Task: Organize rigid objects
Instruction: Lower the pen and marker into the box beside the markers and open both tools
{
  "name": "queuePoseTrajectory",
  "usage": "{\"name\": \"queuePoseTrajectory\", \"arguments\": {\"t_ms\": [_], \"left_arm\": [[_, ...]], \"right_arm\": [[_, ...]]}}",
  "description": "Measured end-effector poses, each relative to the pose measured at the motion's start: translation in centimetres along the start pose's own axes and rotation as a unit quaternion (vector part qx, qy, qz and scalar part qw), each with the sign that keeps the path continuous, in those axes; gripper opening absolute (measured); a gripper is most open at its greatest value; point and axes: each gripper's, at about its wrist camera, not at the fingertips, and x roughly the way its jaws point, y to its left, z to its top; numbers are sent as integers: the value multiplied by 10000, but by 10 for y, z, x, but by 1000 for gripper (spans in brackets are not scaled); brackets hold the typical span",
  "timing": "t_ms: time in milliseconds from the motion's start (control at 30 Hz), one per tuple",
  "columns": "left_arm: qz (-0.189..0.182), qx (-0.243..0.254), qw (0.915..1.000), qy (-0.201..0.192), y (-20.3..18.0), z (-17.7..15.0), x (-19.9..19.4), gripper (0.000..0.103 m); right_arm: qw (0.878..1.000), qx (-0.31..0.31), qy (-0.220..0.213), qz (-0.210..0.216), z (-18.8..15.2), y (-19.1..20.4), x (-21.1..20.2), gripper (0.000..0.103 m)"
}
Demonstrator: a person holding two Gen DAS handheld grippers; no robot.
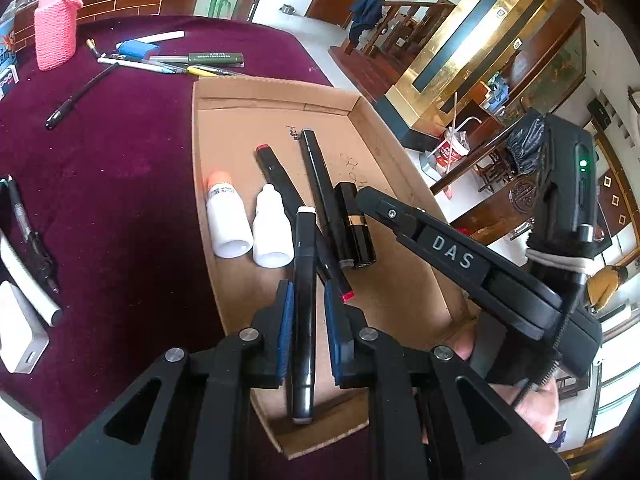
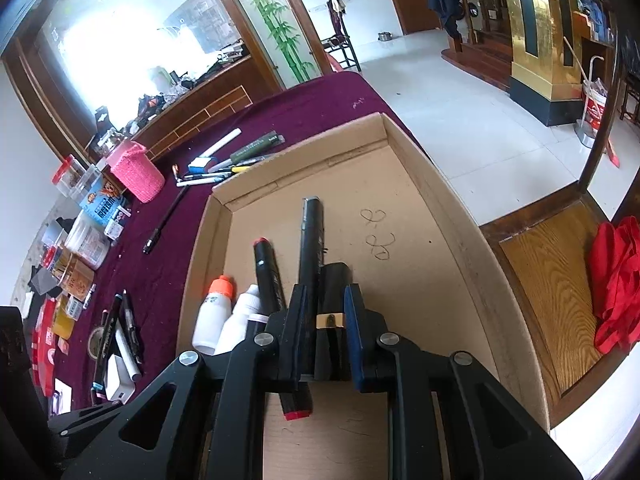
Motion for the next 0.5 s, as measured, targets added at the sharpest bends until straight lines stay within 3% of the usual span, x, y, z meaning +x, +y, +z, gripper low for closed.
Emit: {"name": "queuePoseTrajectory", "arguments": {"t_ms": [100, 233, 500], "left_arm": [[22, 24, 10000, -54, 1, -2, -10, 15], [61, 47, 9998, -186, 4, -6, -26, 43], [246, 278, 9984, -431, 27, -29, -72, 44]], "right_arm": [[10000, -77, -43, 32, 0, 5, -2, 21], [9999, -129, -80, 52, -1, 9, -2, 27], [9998, -170, -62, 121, -2, 13, -1, 29]]}}
